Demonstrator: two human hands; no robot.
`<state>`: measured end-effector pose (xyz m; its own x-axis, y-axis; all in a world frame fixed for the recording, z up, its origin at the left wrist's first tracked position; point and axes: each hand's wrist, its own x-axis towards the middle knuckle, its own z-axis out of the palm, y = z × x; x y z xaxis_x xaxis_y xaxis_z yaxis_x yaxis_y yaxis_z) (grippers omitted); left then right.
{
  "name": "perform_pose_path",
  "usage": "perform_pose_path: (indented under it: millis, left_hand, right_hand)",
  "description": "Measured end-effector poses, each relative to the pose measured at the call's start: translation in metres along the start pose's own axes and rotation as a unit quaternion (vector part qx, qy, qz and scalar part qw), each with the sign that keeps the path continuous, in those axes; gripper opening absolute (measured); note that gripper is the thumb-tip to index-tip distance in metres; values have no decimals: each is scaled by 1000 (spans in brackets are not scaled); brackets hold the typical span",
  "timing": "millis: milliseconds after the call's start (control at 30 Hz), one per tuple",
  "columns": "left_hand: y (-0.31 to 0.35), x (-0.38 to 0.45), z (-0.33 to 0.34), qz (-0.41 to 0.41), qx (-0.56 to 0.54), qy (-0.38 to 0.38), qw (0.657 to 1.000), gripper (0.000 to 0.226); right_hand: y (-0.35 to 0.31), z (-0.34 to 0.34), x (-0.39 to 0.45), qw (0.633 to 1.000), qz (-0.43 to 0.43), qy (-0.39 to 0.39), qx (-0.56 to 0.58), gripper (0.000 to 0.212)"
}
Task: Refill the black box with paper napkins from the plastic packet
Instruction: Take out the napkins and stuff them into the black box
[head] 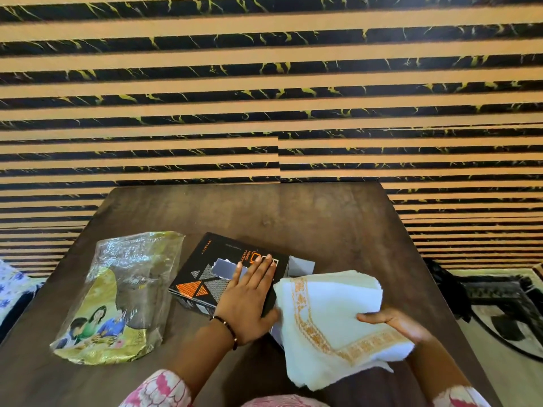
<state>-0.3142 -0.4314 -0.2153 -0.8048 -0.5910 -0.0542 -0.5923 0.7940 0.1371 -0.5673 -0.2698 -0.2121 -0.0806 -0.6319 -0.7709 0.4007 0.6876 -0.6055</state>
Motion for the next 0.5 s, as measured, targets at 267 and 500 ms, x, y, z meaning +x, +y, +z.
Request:
perform_pose_path:
  millis: [267, 500]
  left_hand:
    - [0, 2, -3, -2, 0, -13, 1000, 84]
    - [3, 0, -6, -3, 2, -35, 999, 97]
  right_hand:
    - [-10, -13, 0, 999, -33, 30, -9, 10]
    - [-26, -12, 16, 996, -21, -79, -39, 56]
